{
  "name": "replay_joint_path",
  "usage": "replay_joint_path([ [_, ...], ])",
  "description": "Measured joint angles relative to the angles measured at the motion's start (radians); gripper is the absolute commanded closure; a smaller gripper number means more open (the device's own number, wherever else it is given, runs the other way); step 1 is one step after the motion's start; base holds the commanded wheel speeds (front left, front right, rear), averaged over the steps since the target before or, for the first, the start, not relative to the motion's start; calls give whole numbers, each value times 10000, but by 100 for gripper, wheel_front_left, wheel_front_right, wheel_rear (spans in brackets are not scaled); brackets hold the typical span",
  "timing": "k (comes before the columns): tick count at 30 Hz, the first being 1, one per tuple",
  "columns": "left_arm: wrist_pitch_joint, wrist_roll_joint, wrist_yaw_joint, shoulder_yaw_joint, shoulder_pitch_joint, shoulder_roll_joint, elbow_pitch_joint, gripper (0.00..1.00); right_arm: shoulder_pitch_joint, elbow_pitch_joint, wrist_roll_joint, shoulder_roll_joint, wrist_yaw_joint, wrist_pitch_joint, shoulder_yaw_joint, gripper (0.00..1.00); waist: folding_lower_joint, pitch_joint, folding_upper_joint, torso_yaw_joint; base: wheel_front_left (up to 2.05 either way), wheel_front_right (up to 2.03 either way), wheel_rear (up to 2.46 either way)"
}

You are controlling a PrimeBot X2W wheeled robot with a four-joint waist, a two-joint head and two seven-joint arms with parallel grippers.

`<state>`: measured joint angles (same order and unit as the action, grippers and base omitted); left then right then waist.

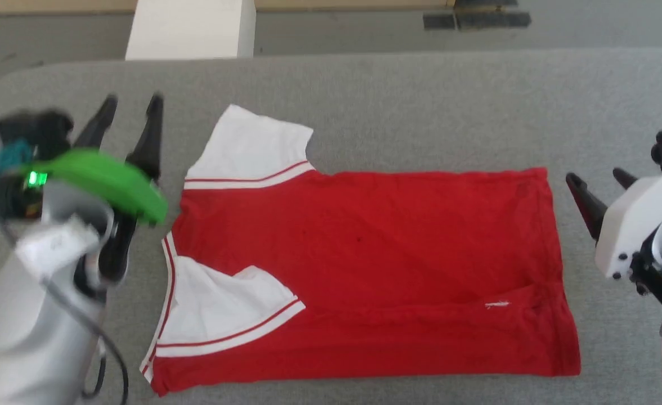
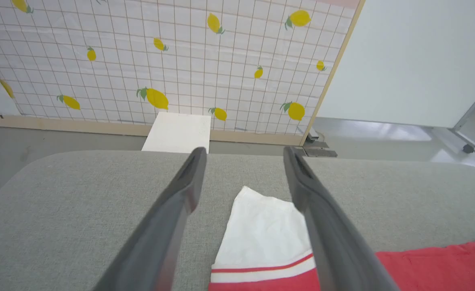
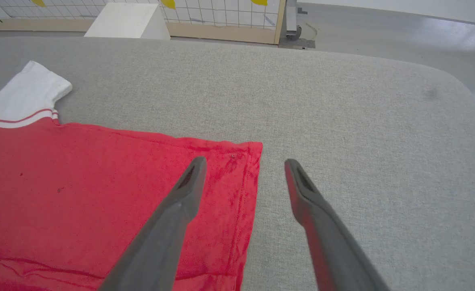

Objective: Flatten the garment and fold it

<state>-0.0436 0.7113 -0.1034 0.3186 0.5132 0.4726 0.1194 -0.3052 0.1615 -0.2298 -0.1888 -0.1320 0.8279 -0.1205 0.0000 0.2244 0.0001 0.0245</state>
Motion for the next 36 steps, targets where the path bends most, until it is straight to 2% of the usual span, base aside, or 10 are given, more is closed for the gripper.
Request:
replay_joint_path([
  [8, -802, -173, 894, 629, 3709, -570, 2945, 0, -799, 236, 238, 84, 0, 111, 454, 0, 2, 1292, 0, 25, 0, 0, 0],
  [10, -1310, -228, 1039, 840, 4456, -591, 3593, 0, -866, 303, 303, 107, 0, 136, 516, 0, 2, 1588, 0, 8, 0, 0, 0],
  [14, -3223, -376, 1283, 1292, 5772, -612, 4815, 0, -894, 387, 395, 184, 0, 203, 646, 0, 2, 2145, 0, -86, 0, 0, 0],
  [18, -5887, -63, 1030, 1599, 6618, -696, 5724, 0, -895, 456, 456, 176, 0, 253, 669, 0, 2, 2585, 0, -235, 0, 0, 0],
  [21, -7024, 2, 817, 1854, 6835, -698, 5843, 0, -895, 546, 464, 182, 0, 253, 660, 0, 2, 2834, 0, -364, 0, 0, 0],
  [32, -7731, -25, 800, 2245, 6722, -619, 5733, 0, -895, 986, 533, 339, 0, 261, 550, 0, 0, 3635, 0, -673, 0, 0, 0],
  [34, -7647, -15, 800, 2213, 6719, -587, 5653, 100, -895, 1028, 535, 339, 0, 272, 518, 0, 0, 3720, 0, -679, 0, 0, 0],
  [36, -7409, 77, 811, 2113, 6671, -570, 5618, 100, -895, 1062, 533, 336, 0, 303, 481, 0, 0, 3766, 0, -661, 0, 0, 0],
])
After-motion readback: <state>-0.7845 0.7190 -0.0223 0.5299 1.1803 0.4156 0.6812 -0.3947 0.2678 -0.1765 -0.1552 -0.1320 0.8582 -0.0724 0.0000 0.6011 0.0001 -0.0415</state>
